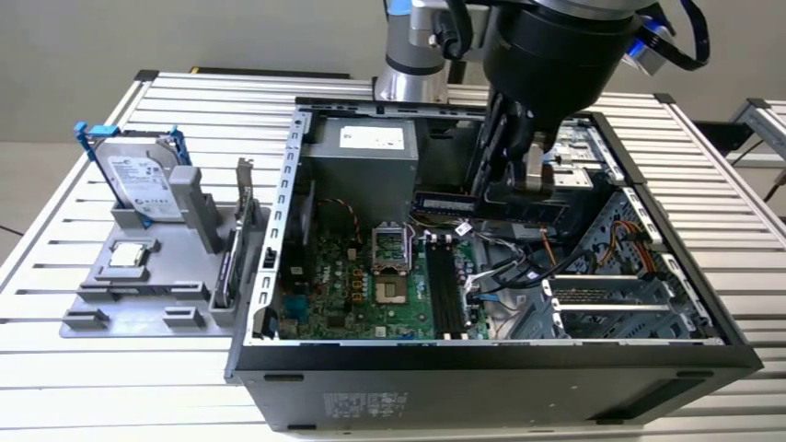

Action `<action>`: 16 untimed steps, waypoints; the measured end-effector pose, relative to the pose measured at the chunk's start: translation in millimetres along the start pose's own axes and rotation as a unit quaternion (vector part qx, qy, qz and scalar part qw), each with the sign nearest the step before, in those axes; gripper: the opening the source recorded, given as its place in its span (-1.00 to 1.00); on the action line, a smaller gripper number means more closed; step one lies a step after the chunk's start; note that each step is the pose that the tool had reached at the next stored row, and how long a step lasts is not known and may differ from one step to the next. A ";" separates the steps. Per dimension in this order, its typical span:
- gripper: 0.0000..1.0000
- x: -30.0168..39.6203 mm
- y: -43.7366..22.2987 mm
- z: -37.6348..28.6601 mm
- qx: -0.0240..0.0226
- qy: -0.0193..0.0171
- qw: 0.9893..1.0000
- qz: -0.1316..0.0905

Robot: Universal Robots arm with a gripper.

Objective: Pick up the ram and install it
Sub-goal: 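Insert the ram into the slot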

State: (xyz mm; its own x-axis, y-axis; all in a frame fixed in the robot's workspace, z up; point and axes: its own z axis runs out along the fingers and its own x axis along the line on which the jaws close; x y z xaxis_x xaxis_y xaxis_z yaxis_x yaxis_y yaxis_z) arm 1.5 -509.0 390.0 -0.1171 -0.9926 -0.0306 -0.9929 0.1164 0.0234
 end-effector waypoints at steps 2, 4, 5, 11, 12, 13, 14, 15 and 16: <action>-1.00 0.0 0.0 0.0 0.000 0.000 1.000 0.005; -1.00 0.0 0.0 0.0 0.000 0.000 1.000 0.010; -1.00 0.0 0.0 0.0 0.000 0.000 1.000 0.012; -1.00 0.0 0.0 0.0 0.001 -0.001 1.000 0.027; -1.00 0.0 0.0 0.0 0.001 -0.001 1.000 0.029; -1.00 0.0 0.0 0.0 0.001 -0.001 0.999 0.032; -1.00 0.0 0.0 0.0 0.001 -0.001 0.999 0.034; -1.00 0.0 0.0 0.0 0.001 -0.001 0.999 0.037; -1.00 0.0 0.0 0.0 0.001 -0.001 0.999 0.039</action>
State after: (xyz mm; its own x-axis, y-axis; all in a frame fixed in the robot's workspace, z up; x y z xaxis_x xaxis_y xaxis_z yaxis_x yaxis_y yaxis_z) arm 1.5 -508.9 390.0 -0.1951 -0.9803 -0.0305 -0.9806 0.1944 0.0234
